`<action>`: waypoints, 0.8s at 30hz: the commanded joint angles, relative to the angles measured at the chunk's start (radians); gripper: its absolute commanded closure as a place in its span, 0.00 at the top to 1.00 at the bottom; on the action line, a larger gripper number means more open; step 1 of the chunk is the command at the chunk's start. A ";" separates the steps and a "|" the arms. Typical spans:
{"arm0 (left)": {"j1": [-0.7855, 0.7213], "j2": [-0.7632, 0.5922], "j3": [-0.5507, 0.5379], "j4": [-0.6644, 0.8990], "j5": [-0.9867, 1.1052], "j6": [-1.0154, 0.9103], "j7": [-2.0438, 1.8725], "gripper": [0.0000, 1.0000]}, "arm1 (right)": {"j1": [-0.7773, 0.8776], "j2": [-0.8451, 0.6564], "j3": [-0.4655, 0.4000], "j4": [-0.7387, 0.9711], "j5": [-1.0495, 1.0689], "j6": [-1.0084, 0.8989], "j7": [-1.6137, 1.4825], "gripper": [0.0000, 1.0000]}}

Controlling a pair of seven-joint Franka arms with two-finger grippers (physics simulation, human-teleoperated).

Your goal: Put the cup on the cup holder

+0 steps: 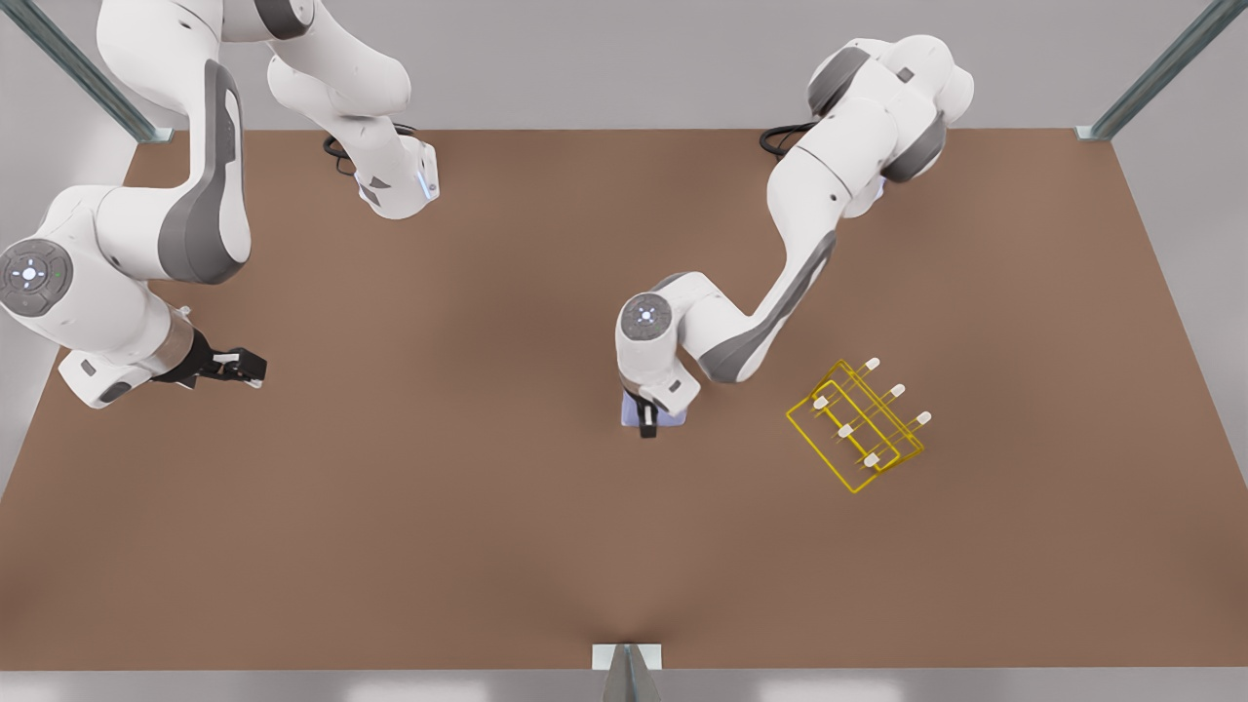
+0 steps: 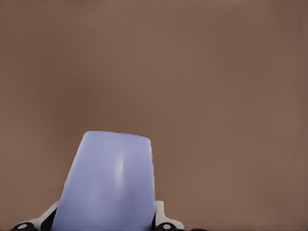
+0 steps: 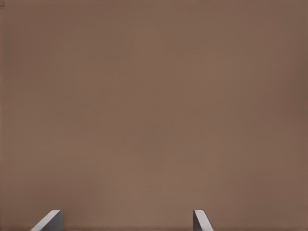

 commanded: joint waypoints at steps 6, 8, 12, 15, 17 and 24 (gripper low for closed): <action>-0.091 -0.010 0.008 0.060 0.411 -0.753 0.165 0.74 | 0.002 0.000 0.003 0.001 0.001 0.000 -0.002 1.00; -0.122 -0.005 0.018 0.081 0.489 -0.958 0.234 0.74 | 0.004 0.002 0.003 0.001 0.001 0.006 -0.002 1.00; -0.157 0.018 0.092 0.075 0.645 -1.101 0.260 0.74 | 0.002 0.002 0.003 -0.001 0.001 0.014 -0.002 1.00; -0.237 0.064 0.259 0.062 0.665 -1.101 0.260 0.74 | 0.002 0.003 0.003 -0.001 0.001 0.015 -0.002 1.00; -0.225 0.090 0.285 0.062 0.679 -1.095 0.263 0.75 | 0.002 0.003 0.003 -0.002 0.002 0.017 -0.002 1.00; -0.127 0.119 0.285 0.037 0.797 -1.049 0.261 0.75 | -0.004 0.003 0.008 -0.002 0.011 0.021 -0.004 1.00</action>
